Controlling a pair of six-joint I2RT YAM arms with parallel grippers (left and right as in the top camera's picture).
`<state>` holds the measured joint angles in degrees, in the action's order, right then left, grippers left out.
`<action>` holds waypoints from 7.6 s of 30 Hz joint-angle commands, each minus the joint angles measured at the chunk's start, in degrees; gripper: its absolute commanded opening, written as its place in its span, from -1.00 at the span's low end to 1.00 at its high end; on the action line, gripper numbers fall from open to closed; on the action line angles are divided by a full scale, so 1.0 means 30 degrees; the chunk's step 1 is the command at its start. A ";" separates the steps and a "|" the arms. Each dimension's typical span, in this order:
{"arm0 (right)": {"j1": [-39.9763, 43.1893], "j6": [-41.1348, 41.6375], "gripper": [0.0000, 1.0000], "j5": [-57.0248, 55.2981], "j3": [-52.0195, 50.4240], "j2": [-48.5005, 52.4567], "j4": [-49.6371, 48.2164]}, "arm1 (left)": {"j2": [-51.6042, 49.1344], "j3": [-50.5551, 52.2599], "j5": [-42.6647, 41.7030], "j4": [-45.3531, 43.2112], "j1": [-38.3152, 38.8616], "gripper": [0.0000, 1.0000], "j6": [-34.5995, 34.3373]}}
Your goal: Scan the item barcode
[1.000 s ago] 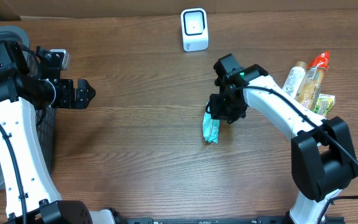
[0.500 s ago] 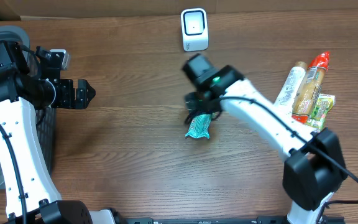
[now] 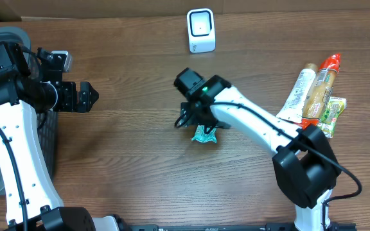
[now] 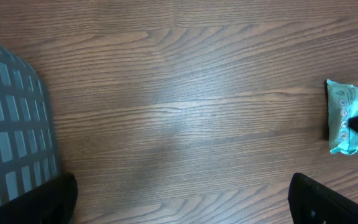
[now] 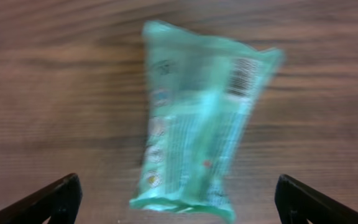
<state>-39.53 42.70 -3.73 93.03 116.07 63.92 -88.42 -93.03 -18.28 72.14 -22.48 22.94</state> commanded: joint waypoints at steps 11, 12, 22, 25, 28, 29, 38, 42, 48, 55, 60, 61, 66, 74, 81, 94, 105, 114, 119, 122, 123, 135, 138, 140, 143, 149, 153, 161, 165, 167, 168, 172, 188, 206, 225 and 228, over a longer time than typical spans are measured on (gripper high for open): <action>0.2980 -0.4240 0.89 0.3657 0.0007 -0.0146 0.0947 | -0.0117 0.0007 -0.0204 -0.0073 0.0124 0.99 0.0423; 0.2441 -0.4226 0.87 0.2594 0.0007 -0.0146 0.0867 | -0.0117 0.0007 -0.0204 -0.0066 0.0124 0.99 0.0430; -0.2900 -0.5901 0.82 -0.7504 0.0007 0.0313 -0.0852 | -0.0117 0.0007 -0.0204 -0.0066 0.0124 0.99 0.0430; -0.3738 -0.7395 0.82 -0.7752 0.0007 0.1188 -0.1195 | -0.0117 0.0007 -0.0204 -0.0066 0.0124 0.99 0.0430; -0.4357 -0.8604 0.82 -0.7730 0.0007 0.1982 -0.1217 | -0.0117 0.0007 -0.0204 -0.0066 0.0124 0.99 0.0430; -0.4546 -0.9085 0.81 -0.7745 0.0007 0.2171 -0.1202 | -0.0117 0.0007 -0.0204 -0.0066 0.0124 0.99 0.0430; -0.5158 -1.0783 0.65 -0.7745 -0.0124 0.2805 -0.0634 | -0.0117 0.0007 -0.0204 -0.0073 0.0124 0.99 0.0430; -0.5129 -1.1125 0.59 -0.7745 -0.0670 0.2805 -0.0576 | -0.0117 0.0007 -0.0204 -0.0066 0.0124 0.99 0.0430; -0.5034 -1.1854 0.48 -0.8320 -0.1931 0.2805 -0.1239 | -0.0117 0.0007 -0.0204 -0.0066 0.0124 0.99 0.0430; -0.5013 -1.1919 -0.36 -1.0295 -0.2492 0.2805 -0.2412 | -0.0117 0.0007 -0.0204 -0.0073 0.0124 0.99 0.0430; -0.5020 -1.1897 -0.92 -1.0746 -0.2492 0.2798 -0.2936 | -0.0117 0.0007 -0.0204 -0.0066 0.0124 0.99 0.0430; -0.5020 -1.1890 -0.92 -1.0739 -0.2455 0.2790 -0.2943 | -0.0117 0.0007 -0.0204 -0.0066 0.0124 0.99 0.0430; -0.4896 -1.0360 -0.92 -1.0316 -0.1071 0.2091 -0.1989 | -0.0117 0.0007 -0.0204 -0.0066 0.0124 0.99 0.0423; -0.2157 -0.9770 -0.92 0.2127 0.0408 -0.2922 -0.3249 | -0.0117 0.0007 -0.0197 -0.0073 0.0109 0.99 0.0430; 0.2178 -0.7759 -0.92 1.5198 -0.0663 -0.3330 -0.5428 | -0.0117 0.0007 -0.0204 -0.0066 0.0109 0.99 0.0430; 0.4058 -0.3337 -0.93 1.8294 -0.7577 -0.3162 -1.0673 | -0.0117 0.0007 -0.0204 -0.0066 0.0109 0.99 0.0423; 0.5246 -0.3366 -0.66 1.0295 -0.7905 -0.3162 -0.7125 | -0.0117 0.0007 -0.0204 -0.0066 0.0109 0.99 0.0430; 0.6011 -0.5574 -0.03 0.5821 -0.7592 -0.3169 -0.4889 | -0.0117 0.0007 -0.0204 -0.0066 0.0124 0.99 0.0423; 0.6156 -0.9872 -0.02 0.5603 -0.5406 -0.3184 -0.2718 | -0.0117 0.0007 -0.0197 -0.0073 0.0117 0.99 0.0430; 0.5297 -1.2845 -0.02 0.5435 -0.3679 -0.3184 -0.1253 | -0.0117 0.0007 -0.0204 -0.0066 0.0109 0.99 0.0423; 0.4823 -1.3522 -0.02 0.5064 -0.3257 -0.3184 -0.0911 | -0.0117 0.0007 -0.0204 -0.0066 0.0109 0.99 0.0423; 0.1253 -1.9212 0.97 0.1290 -0.5085 -0.3133 -0.3002 | -0.0117 0.0007 -0.0204 -0.0066 0.0109 0.99 0.0423; 0.1268 -1.9438 0.94 0.1494 -0.5683 -0.3126 -0.3592 | -0.0117 0.0007 -0.0204 -0.0066 0.0109 0.99 0.0430; 0.1268 -1.9875 0.92 0.2069 -0.5938 -0.3126 -0.3818 | -0.0117 0.0007 -0.0204 -0.0066 0.0109 0.99 0.0423; 0.1188 -1.9970 0.84 0.3024 -0.6244 -0.3126 -0.4371 | -0.0117 0.0007 -0.0204 -0.0073 0.0109 0.99 0.0430; 0.1158 -1.9963 0.74 0.3337 -0.6980 -0.3104 -0.5501 | -0.0124 0.0007 -0.0204 -0.0066 0.0109 0.99 0.0430; 0.1158 -1.9955 0.68 0.3330 -0.7395 -0.3104 -0.6076 | -0.0117 0.0007 -0.0204 -0.0066 0.0109 0.99 0.0423; 0.1158 -1.9955 0.58 0.3315 -0.8116 -0.3089 -0.7388 | -0.0124 0.0007 -0.0204 -0.0066 0.0109 0.99 0.0423; 0.1158 -1.9868 0.48 0.3271 -0.9165 -0.3082 -0.8721 | -0.0117 0.0007 -0.0204 -0.0066 0.0109 0.99 0.0423; 0.1195 -1.9795 0.40 0.3264 -0.9457 -0.3082 -0.8947 | -0.0117 0.0007 -0.0204 -0.0073 0.0109 0.99 0.0430; 0.1202 -1.9730 0.29 0.3257 -0.9544 -0.3082 -0.9034 | -0.0117 0.0007 -0.0204 -0.0073 0.0109 0.99 0.0430; 0.1195 -1.9220 -0.39 0.3257 -0.9602 -0.3089 -0.9092 | -0.0117 0.0007 -0.0204 -0.0066 0.0109 0.99 0.0430; 0.1756 -1.1234 -0.93 0.0146 0.3242 -0.3104 -0.1756 | -0.0117 0.0007 -0.0204 -0.0066 0.0124 0.99 0.0430; 0.3847 -1.3406 -0.93 -0.1734 0.9945 0.4357 -0.8138 | -0.0117 0.0007 -0.0204 -0.0066 0.0124 0.99 0.0430; 0.4408 -1.3151 -0.93 -0.2397 0.9887 0.7461 -1.1519 | -0.0117 0.0007 -0.0204 -0.0066 0.0124 0.99 0.0423; 0.4452 -1.3151 -0.93 -0.2390 0.9887 0.7759 -1.1519 | -0.0124 0.0007 -0.0204 -0.0066 0.0124 0.99 0.0430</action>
<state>-26.94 2.37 -9.93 122.08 138.67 30.04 -88.42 -93.01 -18.28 72.12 -22.48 22.94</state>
